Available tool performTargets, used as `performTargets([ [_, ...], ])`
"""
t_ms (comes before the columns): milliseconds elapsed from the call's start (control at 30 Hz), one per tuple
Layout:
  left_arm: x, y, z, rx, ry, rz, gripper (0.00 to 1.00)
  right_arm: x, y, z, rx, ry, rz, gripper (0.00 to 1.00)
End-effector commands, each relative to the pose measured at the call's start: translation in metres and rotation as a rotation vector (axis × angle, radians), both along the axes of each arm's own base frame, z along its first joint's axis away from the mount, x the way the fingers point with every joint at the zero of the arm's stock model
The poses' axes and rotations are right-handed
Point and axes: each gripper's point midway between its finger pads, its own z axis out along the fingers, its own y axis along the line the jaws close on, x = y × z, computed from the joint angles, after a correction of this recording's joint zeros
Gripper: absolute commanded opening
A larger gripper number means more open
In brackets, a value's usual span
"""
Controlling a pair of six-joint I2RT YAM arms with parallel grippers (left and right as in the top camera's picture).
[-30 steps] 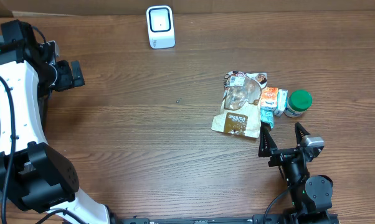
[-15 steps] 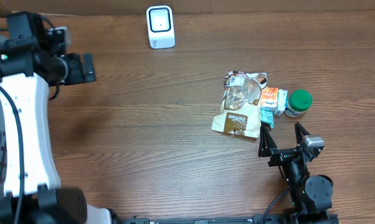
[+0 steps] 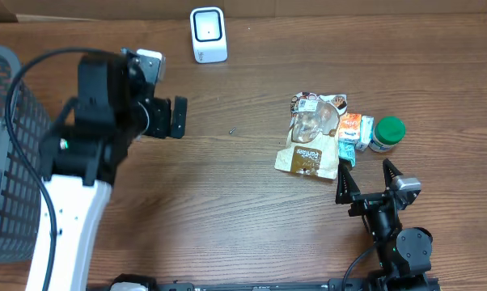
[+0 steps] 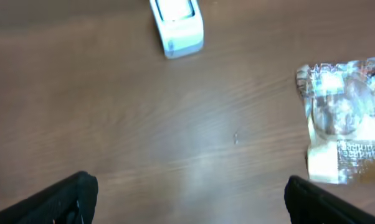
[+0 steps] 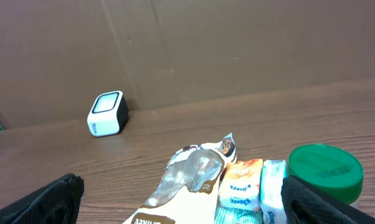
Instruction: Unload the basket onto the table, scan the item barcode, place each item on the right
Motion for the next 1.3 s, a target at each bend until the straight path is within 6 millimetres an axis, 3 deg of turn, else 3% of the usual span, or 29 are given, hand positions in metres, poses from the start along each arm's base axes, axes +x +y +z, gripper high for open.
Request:
performTargets([
  [0,-0.009,0.0,0.002,-0.013,-0.155,-0.019,1.0,0.0,0.0,-0.001,-0.004,-0.007,0.002,1.0],
  [133,-0.012,-0.001,0.0,-0.044,-0.373,-0.022,1.0,0.0,0.0,-0.001,-0.004,-0.007,0.002,1.0],
  [267,-0.028,0.002,-0.007,-0.065,-0.574,-0.023,1.0,0.0,0.0,-0.001,-0.004,-0.007,0.002,1.0],
  [400,-0.05,0.006,-0.027,-0.056,-0.662,-0.025,1.0,0.0,0.0,-0.001,-0.005,-0.007,0.002,1.0],
  [733,-0.088,0.028,-0.077,-0.037,-0.762,0.036,1.0,0.0,0.0,-0.001,-0.004,-0.007,0.002,1.0],
  [933,-0.097,0.035,-0.1,-0.031,-0.804,0.061,1.0,0.0,0.0,-0.001,-0.004,-0.007,0.002,1.0],
  [1100,-0.102,0.036,-0.127,-0.022,-0.716,0.062,1.0,0.0,0.0,-0.001,-0.004,-0.007,0.002,1.0],
  [1267,-0.102,0.037,-0.129,-0.02,-0.711,0.067,0.99,0.0,0.0,-0.001,-0.004,-0.007,0.002,1.0],
])
